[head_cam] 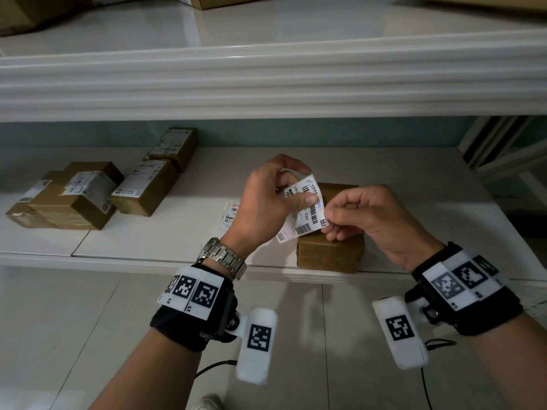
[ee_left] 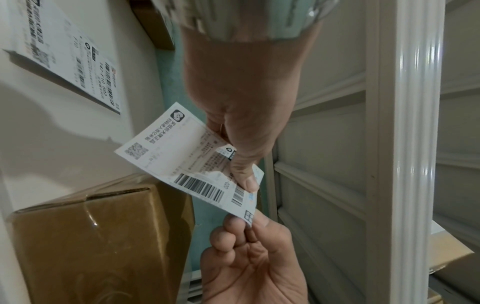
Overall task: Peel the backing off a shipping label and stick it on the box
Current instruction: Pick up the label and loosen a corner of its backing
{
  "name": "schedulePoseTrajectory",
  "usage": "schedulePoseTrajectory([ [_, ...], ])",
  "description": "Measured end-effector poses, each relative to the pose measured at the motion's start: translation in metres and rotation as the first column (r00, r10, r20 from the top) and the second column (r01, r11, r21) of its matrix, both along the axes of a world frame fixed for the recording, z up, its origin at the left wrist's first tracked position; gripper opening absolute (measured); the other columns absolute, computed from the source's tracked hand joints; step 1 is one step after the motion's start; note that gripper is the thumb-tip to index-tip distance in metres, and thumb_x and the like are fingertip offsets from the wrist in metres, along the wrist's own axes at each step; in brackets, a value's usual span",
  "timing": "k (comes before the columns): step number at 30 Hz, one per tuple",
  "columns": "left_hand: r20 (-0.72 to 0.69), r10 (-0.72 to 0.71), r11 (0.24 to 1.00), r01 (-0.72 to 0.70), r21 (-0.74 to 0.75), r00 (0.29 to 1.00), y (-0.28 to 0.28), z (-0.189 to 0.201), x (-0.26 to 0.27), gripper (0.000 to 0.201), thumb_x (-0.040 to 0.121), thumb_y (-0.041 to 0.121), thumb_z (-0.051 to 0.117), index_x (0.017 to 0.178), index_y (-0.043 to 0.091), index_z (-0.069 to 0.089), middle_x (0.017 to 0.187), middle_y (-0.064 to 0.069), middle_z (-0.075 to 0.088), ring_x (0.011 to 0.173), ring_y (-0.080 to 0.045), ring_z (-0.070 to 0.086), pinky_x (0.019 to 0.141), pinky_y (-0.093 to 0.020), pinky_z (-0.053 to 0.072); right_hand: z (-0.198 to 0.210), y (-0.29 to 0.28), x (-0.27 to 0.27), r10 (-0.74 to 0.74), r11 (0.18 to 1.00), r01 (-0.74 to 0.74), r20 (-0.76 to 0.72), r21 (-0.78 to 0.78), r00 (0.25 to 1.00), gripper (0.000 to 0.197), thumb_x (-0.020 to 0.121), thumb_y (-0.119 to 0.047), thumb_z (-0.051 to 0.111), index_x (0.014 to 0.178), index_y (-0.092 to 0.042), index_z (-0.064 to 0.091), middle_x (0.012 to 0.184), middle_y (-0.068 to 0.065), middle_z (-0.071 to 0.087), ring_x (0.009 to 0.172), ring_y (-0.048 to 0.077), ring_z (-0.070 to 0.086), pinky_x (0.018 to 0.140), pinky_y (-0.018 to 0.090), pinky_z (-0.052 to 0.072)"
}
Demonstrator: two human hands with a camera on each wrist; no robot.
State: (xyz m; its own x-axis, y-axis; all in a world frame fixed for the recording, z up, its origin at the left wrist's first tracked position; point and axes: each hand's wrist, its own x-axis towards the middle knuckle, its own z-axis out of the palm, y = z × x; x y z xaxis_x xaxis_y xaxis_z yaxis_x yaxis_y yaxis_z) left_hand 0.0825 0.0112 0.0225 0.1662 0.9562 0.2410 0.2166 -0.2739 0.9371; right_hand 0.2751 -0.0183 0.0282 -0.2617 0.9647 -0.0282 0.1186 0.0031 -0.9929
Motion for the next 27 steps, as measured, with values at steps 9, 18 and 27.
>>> schedulePoseTrajectory([
  [9,0.023,-0.011,1.000,0.011,-0.023,1.000,-0.001,-0.003,0.003,0.038,0.078,0.003,0.084,0.111,0.003,0.064,0.084,-0.023,0.076,0.075,-0.037,0.075,0.062,-0.037,0.056,-0.003,-0.001,-0.002,0.024,0.999,-0.025,-0.030,-0.027,0.999,0.013,0.088,0.005,0.067,0.078,-0.003,0.072,0.066,0.011,0.074,0.055,0.016,0.068,0.053,0.019,0.054],
  [18,-0.030,0.051,0.991,-0.047,0.128,0.998,-0.007,0.001,0.007,0.029,0.076,0.022,0.088,0.098,0.010,0.073,0.102,-0.002,0.074,0.096,-0.013,0.069,0.087,-0.033,0.058,-0.004,0.001,-0.002,-0.117,0.993,0.118,-0.161,0.000,0.980,0.021,0.091,0.000,0.062,0.076,-0.008,0.073,0.067,0.007,0.071,0.059,0.013,0.064,0.056,0.018,0.052],
  [27,0.008,-0.051,0.998,0.051,0.045,0.999,-0.015,0.001,0.012,0.027,0.072,0.017,0.091,0.086,-0.001,0.076,0.086,-0.012,0.078,0.085,-0.028,0.074,0.077,-0.045,0.062,-0.003,0.002,-0.003,-0.185,0.977,0.197,-0.137,0.076,0.973,0.015,0.091,-0.001,0.062,0.081,-0.003,0.073,0.072,0.004,0.073,0.066,0.011,0.066,0.060,0.018,0.054],
])
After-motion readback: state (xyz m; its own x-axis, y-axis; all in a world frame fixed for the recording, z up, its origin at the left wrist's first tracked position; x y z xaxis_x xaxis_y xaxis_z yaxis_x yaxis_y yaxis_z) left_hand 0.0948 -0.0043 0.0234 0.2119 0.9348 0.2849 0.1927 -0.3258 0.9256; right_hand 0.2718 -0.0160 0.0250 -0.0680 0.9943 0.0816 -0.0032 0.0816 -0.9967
